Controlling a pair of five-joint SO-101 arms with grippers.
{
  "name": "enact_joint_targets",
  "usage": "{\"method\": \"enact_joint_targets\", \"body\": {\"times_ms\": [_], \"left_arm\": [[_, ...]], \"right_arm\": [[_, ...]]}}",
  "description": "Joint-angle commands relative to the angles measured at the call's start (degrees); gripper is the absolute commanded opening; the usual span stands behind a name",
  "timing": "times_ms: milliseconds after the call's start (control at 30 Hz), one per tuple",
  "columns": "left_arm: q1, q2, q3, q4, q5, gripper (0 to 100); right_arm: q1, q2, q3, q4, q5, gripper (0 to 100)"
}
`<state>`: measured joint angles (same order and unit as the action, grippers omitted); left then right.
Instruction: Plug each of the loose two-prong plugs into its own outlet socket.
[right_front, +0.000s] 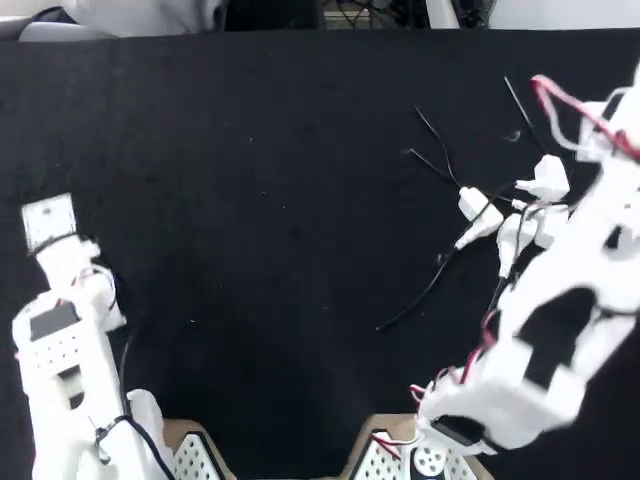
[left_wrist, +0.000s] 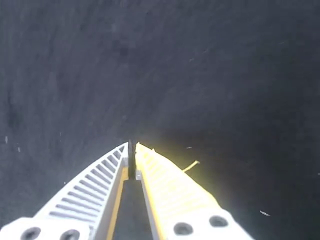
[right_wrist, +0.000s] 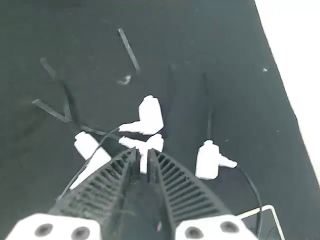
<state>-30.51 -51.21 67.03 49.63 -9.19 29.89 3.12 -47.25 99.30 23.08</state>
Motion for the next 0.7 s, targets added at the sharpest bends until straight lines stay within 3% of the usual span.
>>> {"method": "enact_joint_targets", "body": {"times_ms": [0, 100, 200, 433, 600, 667], "left_arm": [[4.8, -1.1, -12.0, 11.0, -0.4, 3], [7.7, -1.1, -18.0, 19.2, -0.2, 3], [8.5, -4.0, -19.0, 20.3, 0.2, 3], [12.3, -33.6, -7.4, 19.9, 2.6, 3], [21.0, -53.1, 1.2, 25.4, -3.1, 3], [23.0, -53.6, 2.7, 26.2, -4.1, 3]], "right_arm": [[-5.1, -17.3, 13.4, 1.5, -1.0, 1.1], [-11.5, -30.5, 24.8, -0.6, -1.0, 1.1], [-16.0, -42.9, 38.9, -6.6, -1.1, 1.1], [-25.4, -63.4, 78.0, -17.1, -1.1, 1.1], [-29.8, -77.5, 93.5, -17.5, -1.1, 1.1], [-29.8, -83.8, 98.3, -17.4, -1.4, 1.1]]}}
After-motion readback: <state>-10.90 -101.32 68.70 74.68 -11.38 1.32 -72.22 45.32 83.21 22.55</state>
